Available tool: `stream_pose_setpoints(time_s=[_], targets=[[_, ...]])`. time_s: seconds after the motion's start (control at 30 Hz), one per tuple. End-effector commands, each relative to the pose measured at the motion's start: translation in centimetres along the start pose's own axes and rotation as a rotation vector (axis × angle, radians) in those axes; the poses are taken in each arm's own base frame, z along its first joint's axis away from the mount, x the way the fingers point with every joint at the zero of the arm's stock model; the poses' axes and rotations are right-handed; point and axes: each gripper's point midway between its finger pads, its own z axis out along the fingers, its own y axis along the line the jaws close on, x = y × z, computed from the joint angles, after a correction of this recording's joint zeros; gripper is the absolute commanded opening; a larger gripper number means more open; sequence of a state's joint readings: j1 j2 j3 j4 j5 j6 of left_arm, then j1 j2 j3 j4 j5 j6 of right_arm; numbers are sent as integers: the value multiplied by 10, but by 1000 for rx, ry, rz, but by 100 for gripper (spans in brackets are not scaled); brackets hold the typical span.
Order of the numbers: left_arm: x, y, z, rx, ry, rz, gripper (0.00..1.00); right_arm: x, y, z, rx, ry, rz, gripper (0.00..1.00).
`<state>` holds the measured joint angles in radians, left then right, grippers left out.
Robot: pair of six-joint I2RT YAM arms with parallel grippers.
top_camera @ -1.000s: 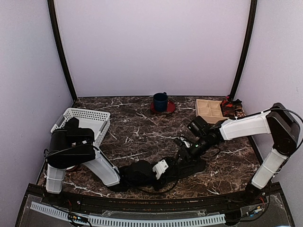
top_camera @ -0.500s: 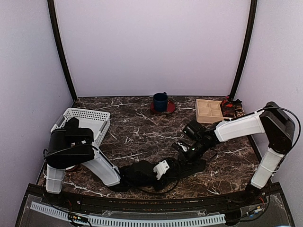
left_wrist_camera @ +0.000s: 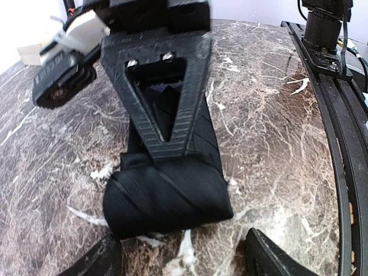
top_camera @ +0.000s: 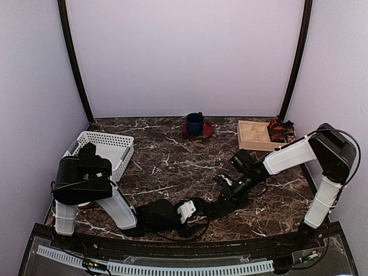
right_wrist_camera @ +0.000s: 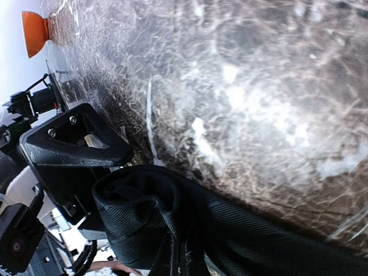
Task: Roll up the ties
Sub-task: Roll the tie at the center of the board.
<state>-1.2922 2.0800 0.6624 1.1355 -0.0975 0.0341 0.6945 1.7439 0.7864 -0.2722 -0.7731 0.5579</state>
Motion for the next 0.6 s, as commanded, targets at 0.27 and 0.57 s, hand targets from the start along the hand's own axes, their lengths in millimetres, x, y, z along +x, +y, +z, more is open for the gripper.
stream_pose_setpoints(time_s=[0.27,0.57], targets=[[8,5,33,-30,-41,-34,79,23,-79,13,202,86,78,0],[16,19,22,-91,-41,-198,82,34,-93,15,228,91,75,0]])
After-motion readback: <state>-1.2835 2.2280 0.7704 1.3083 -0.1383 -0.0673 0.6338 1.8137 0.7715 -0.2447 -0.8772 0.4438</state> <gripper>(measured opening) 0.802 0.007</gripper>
